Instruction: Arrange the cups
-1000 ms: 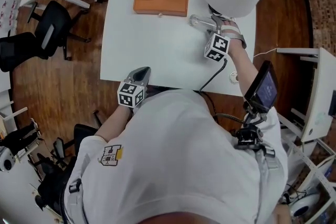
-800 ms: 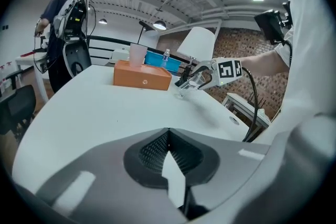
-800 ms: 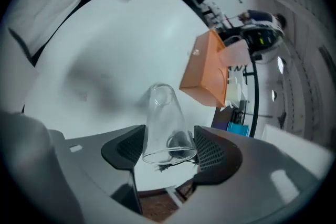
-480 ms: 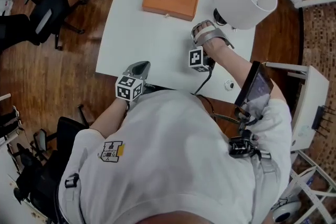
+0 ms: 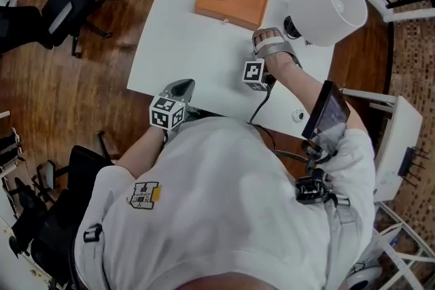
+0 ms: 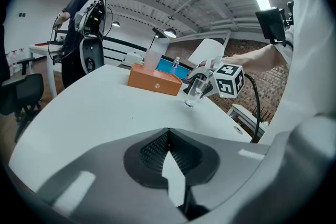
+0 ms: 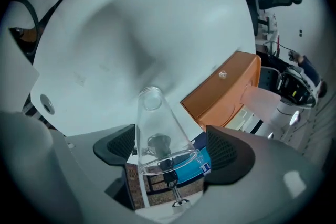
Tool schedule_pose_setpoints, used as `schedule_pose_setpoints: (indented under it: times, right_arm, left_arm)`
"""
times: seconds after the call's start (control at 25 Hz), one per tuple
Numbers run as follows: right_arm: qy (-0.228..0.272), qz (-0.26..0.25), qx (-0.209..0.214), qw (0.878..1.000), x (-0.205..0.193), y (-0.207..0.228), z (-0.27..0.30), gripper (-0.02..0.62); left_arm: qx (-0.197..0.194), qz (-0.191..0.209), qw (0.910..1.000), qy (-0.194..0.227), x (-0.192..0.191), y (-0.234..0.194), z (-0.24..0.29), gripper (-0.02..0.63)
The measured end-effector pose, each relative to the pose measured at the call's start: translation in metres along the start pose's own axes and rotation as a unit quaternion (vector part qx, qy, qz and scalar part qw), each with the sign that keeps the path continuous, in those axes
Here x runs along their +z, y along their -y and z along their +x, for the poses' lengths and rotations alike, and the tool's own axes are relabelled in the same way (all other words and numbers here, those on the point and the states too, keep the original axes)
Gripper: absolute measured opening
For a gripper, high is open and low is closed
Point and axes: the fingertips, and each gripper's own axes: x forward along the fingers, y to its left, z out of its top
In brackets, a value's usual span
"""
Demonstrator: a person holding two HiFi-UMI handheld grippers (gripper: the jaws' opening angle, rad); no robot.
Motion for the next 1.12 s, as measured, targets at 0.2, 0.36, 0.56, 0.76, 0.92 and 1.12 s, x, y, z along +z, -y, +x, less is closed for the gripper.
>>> schedule_pose_setpoints:
  times: [0.2,0.36,0.56,0.76,0.92,1.12]
  right_arm:
    - [0.084,0.161,-0.008,0.983,-0.001,0.012,-0.012,0.465]
    - [0.161,0.352,-0.024,0.922,-0.013,0.012,-0.022,0.462]
    - [0.227,0.548,-0.045,0.804,-0.023,-0.003,-0.029,0.449]
    - [0.337,0.742,0.000,0.579,-0.011,-0.014,-0.016,0.415]
    - [0.347,0.771,0.039,0.533,0.016,-0.009,0.010,0.391]
    - [0.342,0.783,0.019,0.519,0.017,-0.006,0.027,0.268]
  left_arm:
    - [-0.011,0.012,0.9999,-0.002,0.004,0.002,0.004,0.000]
    - [-0.026,0.022,0.9994,-0.012,0.007,0.007,0.013,0.000]
    - [-0.043,0.044,0.9976,-0.032,0.008,0.014,0.020,0.000]
    - [-0.043,0.061,0.9961,-0.048,0.014,0.020,0.023,0.000]
    - [-0.031,0.069,0.9954,-0.059,0.017,0.016,0.018,0.000]
    - [-0.021,0.069,0.9954,-0.063,0.019,0.020,0.015,0.000]
